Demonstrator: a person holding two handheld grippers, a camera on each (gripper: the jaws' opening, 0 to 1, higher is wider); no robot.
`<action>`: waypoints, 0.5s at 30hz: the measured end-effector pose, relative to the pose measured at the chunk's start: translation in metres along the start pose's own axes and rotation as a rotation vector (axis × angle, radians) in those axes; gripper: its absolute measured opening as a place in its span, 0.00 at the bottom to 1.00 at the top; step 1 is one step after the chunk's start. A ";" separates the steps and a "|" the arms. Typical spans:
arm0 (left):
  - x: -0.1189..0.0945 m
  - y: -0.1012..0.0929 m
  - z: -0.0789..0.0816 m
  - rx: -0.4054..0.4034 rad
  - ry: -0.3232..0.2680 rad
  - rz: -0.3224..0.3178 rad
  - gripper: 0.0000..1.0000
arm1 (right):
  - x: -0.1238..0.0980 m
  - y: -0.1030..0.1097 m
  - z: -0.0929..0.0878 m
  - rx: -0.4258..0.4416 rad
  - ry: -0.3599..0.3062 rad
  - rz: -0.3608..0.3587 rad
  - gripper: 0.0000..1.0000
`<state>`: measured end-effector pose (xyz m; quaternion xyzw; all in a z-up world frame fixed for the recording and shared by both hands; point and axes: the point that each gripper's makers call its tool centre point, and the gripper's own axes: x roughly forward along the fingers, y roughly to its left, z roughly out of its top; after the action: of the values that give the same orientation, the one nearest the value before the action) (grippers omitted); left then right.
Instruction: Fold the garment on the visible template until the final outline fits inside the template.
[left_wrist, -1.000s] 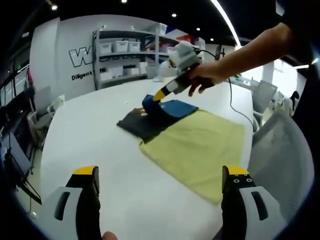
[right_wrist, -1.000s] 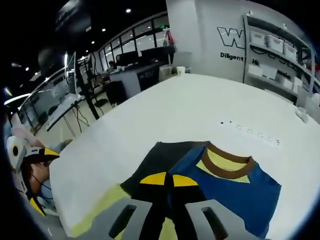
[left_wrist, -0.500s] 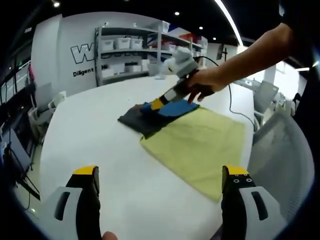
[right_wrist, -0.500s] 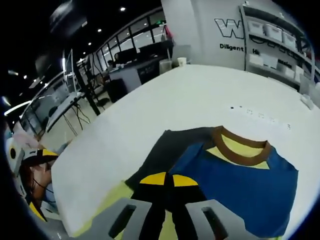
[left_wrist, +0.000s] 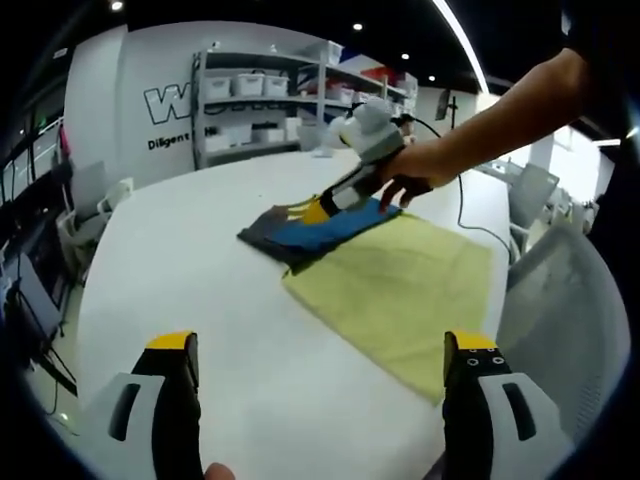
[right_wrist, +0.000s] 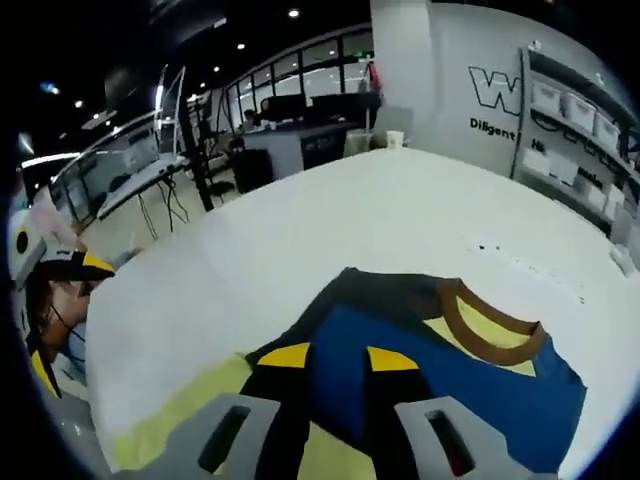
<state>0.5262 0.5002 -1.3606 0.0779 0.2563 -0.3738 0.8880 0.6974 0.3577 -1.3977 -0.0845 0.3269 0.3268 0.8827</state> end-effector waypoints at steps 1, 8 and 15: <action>0.000 0.000 0.000 -0.001 -0.001 0.000 0.98 | -0.001 -0.002 -0.002 0.016 0.005 0.002 0.13; 0.003 -0.001 0.001 -0.006 -0.008 -0.004 0.98 | 0.005 0.000 -0.013 0.024 0.061 0.010 0.13; 0.002 -0.002 0.000 -0.013 -0.012 -0.006 0.98 | 0.019 -0.001 -0.021 -0.038 0.106 -0.041 0.20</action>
<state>0.5262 0.4975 -1.3612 0.0693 0.2538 -0.3754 0.8888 0.6982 0.3589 -1.4256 -0.1249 0.3651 0.3096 0.8691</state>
